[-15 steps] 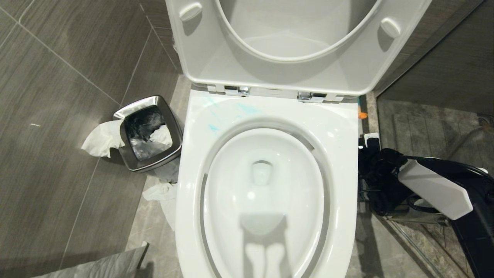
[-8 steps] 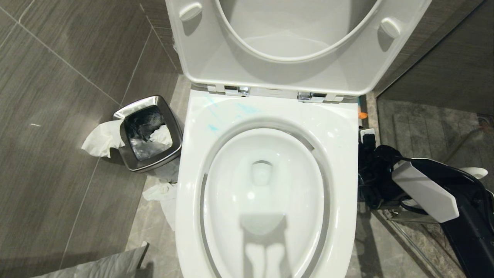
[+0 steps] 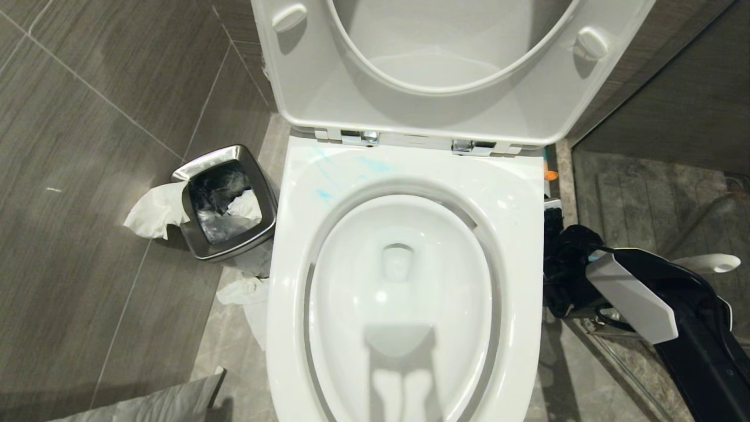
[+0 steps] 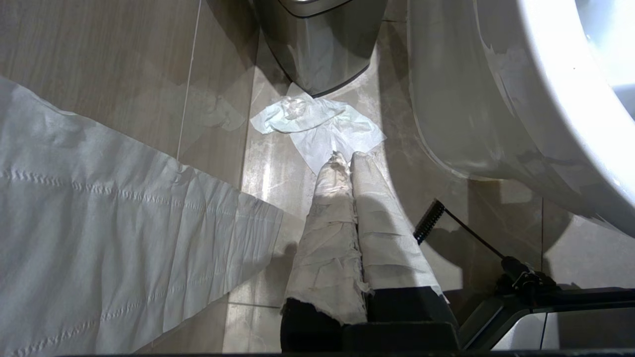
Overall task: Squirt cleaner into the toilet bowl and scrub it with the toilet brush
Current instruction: Pour in the cleaning agent
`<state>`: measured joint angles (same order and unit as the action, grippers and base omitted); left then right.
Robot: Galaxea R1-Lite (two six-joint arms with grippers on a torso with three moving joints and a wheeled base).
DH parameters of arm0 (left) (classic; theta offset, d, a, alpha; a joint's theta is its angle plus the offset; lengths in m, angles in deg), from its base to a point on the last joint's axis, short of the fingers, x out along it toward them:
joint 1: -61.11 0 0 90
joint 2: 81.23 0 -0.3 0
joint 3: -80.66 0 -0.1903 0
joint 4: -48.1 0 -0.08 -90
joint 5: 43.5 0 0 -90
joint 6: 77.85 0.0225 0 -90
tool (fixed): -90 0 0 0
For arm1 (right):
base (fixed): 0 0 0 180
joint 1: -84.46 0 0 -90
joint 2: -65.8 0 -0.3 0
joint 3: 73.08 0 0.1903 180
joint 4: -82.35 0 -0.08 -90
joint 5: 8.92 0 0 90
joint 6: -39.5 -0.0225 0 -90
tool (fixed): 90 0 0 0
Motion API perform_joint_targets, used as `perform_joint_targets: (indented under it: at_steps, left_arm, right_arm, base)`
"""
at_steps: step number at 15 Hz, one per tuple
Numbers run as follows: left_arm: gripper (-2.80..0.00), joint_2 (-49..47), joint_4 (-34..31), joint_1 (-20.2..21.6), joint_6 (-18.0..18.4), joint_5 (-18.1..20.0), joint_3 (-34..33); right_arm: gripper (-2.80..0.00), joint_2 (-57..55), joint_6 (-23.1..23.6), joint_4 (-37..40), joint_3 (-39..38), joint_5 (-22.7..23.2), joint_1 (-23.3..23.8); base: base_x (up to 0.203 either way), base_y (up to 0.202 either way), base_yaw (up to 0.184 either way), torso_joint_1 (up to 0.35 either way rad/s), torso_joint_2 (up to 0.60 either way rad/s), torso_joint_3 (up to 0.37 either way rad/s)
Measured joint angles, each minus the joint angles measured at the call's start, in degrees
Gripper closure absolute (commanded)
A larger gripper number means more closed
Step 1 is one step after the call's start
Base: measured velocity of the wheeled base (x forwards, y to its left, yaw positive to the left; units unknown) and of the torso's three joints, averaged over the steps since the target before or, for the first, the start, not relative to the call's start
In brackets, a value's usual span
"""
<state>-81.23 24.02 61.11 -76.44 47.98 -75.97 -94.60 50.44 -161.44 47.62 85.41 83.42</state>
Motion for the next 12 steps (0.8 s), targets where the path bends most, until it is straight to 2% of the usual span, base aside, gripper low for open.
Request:
perform_joint_targets:
  at_steps: [12]
  left_arm:
    - [0.0, 0.0, 0.0, 0.0, 0.1, 0.0, 0.0]
  right_arm:
    - [-2.8, -4.9, 0.1, 0.0, 11.9, 0.0, 0.0]
  base:
    - [0.0, 0.0, 0.0, 0.0, 0.0, 0.0]
